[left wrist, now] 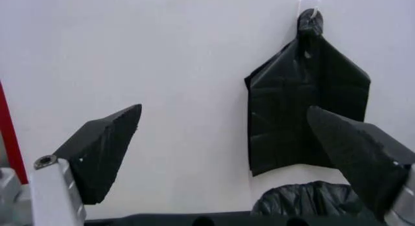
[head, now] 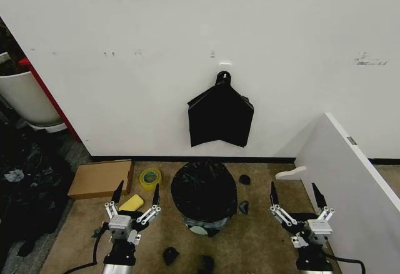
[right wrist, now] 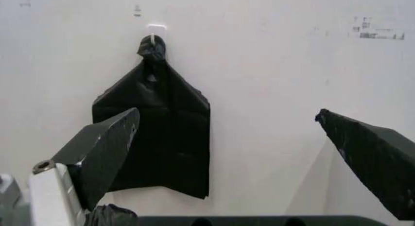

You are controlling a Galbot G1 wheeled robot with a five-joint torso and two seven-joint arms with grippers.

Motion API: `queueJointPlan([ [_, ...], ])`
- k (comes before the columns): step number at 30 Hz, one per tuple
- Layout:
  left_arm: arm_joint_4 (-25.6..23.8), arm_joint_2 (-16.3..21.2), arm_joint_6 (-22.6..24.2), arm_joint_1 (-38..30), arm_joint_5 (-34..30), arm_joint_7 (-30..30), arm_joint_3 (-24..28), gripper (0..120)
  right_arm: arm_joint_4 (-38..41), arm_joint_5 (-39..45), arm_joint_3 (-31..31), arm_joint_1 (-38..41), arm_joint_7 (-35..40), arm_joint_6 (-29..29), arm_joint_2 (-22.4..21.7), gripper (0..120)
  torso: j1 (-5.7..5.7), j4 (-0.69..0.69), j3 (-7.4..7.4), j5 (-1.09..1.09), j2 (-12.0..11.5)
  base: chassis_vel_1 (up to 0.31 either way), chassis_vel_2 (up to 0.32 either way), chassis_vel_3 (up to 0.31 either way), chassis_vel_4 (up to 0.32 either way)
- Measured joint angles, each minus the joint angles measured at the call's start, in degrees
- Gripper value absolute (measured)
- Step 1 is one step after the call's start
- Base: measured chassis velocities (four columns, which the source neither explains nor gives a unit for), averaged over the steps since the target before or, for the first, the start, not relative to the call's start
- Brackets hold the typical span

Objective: Place the garbage bag over the trash bin.

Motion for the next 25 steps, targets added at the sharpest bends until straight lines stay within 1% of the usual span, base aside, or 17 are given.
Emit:
queueJointPlan([
  [7, -0.6, 0.3, 0.3, 1.0, 0.7, -0.4, 0.9, 100, -0.1, -0.4, -0.7, 0.1, -0.2, -1.1, 0.3, 100, 0.01, 0.00, 0.00, 0.01, 0.0, 0.000, 0.000, 0.000, 0.000],
  [9, -0.3, -0.2, 0.2, 1.1, 2.2, -0.6, 1.9, 100, -0.1, -0.4, -0.8, 0.1, -0.2, -1.2, 0.3, 100, 0.00, 0.00, 0.00, 0.01, 0.0, 0.000, 0.000, 0.000, 0.000],
  [11, 0.7, -1.5, 0.1, 0.9, 3.9, -0.9, 3.4, 100, -0.2, -0.4, -0.8, 0.1, -0.2, -1.3, 0.3, 100, 0.01, 0.00, 0.00, 0.01, 0.0, 0.000, 0.000, 0.000, 0.000],
  [14, 1.3, -2.2, 0.0, 0.8, 4.5, -1.1, 4.0, 100, -0.2, -0.3, -0.8, 0.2, -0.2, -1.3, 0.3, 100, 0.00, 0.00, 0.00, 0.01, 0.0, 0.000, 0.000, 0.000, 0.000],
  [17, 1.5, -2.7, 0.0, 0.8, 4.7, -1.1, 4.4, 100, -0.2, -0.3, -0.8, 0.2, -0.2, -1.4, 0.3, 100, 0.01, 0.00, 0.00, 0.01, 0.0, 0.000, 0.000, 0.000, 0.000],
  [25, 2.1, -2.3, 0.4, 0.6, 5.0, -2.0, 3.6, 100, -0.2, -0.3, -0.8, 0.2, -0.2, -1.4, 0.3, 100, 0.01, 0.00, 0.00, 0.01, 0.0, 0.000, 0.000, 0.000, 0.000],
])
